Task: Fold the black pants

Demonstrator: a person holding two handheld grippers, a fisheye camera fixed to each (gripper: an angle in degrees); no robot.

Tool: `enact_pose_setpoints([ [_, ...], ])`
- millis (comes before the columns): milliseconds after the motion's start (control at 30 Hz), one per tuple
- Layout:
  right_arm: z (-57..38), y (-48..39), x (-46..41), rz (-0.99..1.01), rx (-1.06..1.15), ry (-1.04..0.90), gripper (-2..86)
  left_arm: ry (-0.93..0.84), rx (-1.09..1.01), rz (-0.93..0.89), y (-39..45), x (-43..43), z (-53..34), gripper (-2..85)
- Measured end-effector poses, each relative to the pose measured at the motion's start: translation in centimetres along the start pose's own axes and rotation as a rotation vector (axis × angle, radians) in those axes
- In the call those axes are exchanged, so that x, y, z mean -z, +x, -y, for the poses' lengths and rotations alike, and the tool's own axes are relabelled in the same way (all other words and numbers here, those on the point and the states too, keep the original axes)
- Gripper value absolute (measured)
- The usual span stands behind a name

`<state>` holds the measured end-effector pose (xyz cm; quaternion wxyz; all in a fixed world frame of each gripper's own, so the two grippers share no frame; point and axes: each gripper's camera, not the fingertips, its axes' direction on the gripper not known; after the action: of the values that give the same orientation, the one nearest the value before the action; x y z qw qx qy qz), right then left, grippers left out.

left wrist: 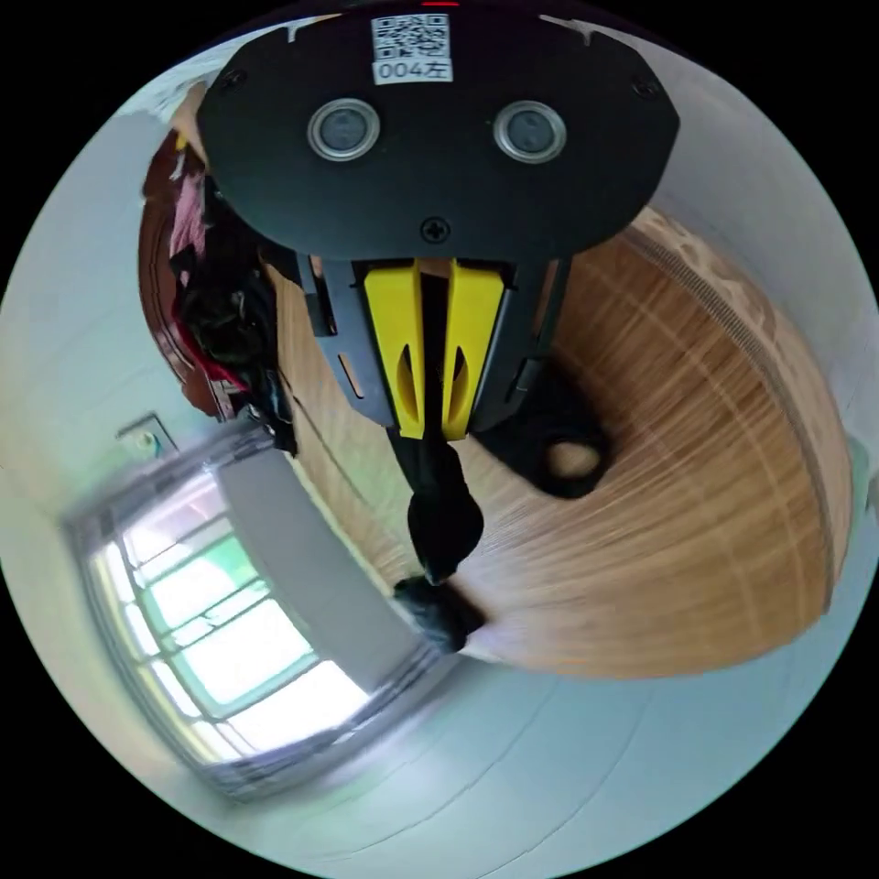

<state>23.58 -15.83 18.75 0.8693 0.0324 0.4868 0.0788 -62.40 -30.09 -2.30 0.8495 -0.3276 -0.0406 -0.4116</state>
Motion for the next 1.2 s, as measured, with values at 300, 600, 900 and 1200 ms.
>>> enact_pose_setpoints([
  [300, 0.1, 0.8, 0.7, 0.049, 0.000, -0.006, -0.7, -0.024, 0.167, -0.148, -8.1, -1.1, 1.9, 6.1],
  [600, -5.1, 3.9, 1.9, 0.157, -0.080, 0.195, 0.7, 0.047, 0.107, -0.339, -5.7, 1.9, -2.8, 6.0],
  [900, -20.5, 2.3, 5.7, 0.122, 0.062, 0.611, 11.3, -0.500, -0.480, -0.287, 8.5, -8.6, -20.3, 3.6],
  [1200, -17.3, -2.0, 3.9, -0.154, 0.558, 0.528, 6.9, -0.696, -0.727, -0.244, 9.8, -12.6, -32.9, 6.2],
])
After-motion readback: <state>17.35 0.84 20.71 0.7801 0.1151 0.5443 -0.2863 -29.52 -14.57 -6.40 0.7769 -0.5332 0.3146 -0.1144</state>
